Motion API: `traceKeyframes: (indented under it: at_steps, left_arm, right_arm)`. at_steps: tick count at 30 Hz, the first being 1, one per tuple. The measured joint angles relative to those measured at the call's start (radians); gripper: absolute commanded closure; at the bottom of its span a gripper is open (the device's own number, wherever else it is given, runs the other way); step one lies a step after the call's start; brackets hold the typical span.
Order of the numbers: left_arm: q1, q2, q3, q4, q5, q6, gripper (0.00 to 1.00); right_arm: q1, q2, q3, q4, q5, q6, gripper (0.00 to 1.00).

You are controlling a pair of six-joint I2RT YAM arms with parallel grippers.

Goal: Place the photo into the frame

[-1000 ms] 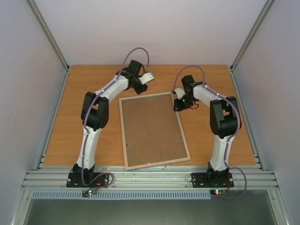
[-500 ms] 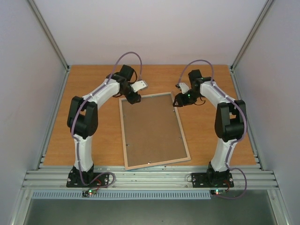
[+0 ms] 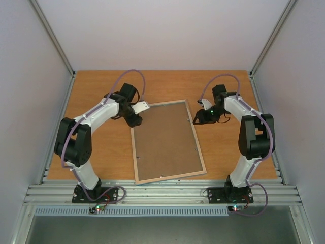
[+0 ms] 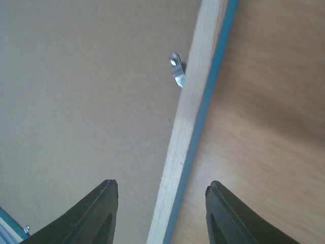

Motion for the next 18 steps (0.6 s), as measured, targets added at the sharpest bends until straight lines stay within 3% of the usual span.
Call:
traceKeyframes:
  at_steps: [6,13,18]
  left_arm:
    - [-0.065,-0.042,-0.019,-0.011,0.005,-0.075,0.44]
    - [-0.489,-0.126,-0.062,-0.016,-0.007,-0.132,0.45]
    - [-0.705,-0.092,-0.071,-0.014,-0.026,-0.181,0.44]
  right_arm:
    - [-0.045,0.0,-0.06,-0.008,-0.026,0.001,0.52]
    - [-0.187,-0.019,-0.062,-0.025,-0.083,0.008,0.53]
    - [-0.232,-0.049,-0.071,-0.027,-0.103,0.015,0.53]
